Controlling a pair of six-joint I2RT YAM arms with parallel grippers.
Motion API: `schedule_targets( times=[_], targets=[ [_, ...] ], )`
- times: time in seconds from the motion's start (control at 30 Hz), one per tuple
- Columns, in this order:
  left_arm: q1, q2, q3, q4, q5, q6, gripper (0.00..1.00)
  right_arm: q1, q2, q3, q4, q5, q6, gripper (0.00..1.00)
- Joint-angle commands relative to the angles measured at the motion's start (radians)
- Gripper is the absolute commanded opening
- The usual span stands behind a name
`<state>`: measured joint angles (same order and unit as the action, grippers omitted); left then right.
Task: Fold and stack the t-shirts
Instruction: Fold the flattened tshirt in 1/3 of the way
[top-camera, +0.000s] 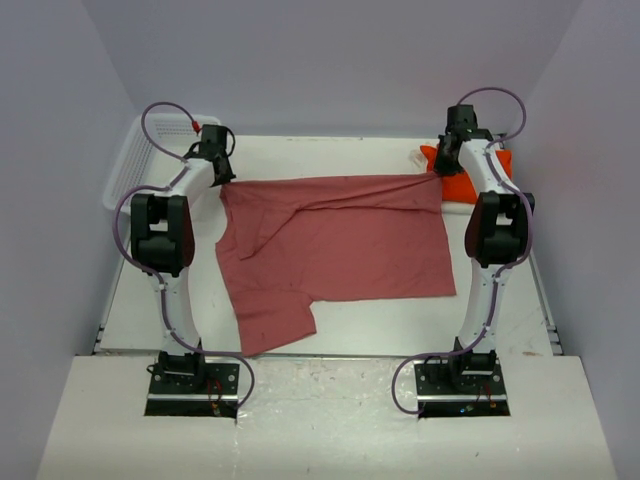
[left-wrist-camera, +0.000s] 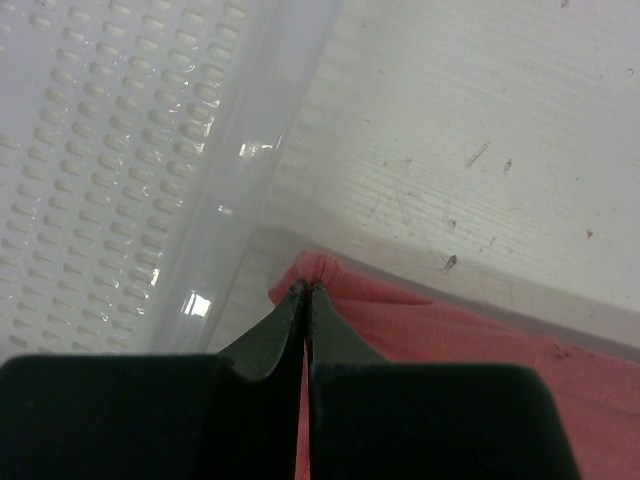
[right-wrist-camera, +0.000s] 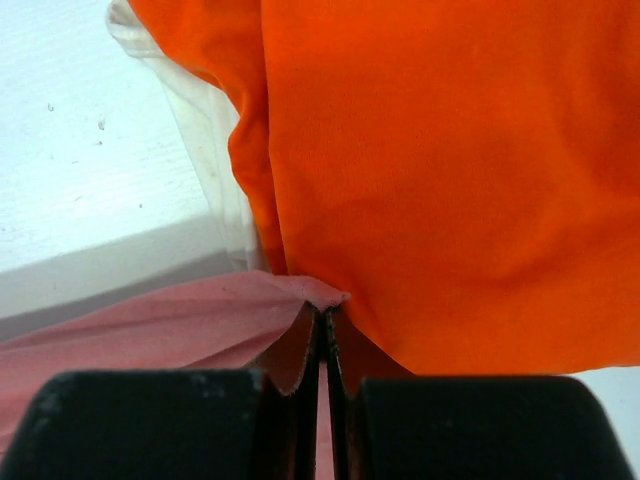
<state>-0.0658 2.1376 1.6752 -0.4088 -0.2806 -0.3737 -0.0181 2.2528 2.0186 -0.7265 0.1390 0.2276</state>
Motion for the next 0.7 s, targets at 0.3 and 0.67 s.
schedule_targets(
  times=[0.3, 0.67],
  targets=[
    [0.018, 0.019, 0.078, -0.014, -0.101, 0.050, 0.00, -0.022, 0.022, 0.052, -0.004, 0.048, -0.001, 0.00],
    [0.000, 0.018, 0.083, -0.024, -0.137, 0.052, 0.29, -0.022, -0.065, -0.043, 0.056, 0.056, 0.010, 0.24]
  ],
)
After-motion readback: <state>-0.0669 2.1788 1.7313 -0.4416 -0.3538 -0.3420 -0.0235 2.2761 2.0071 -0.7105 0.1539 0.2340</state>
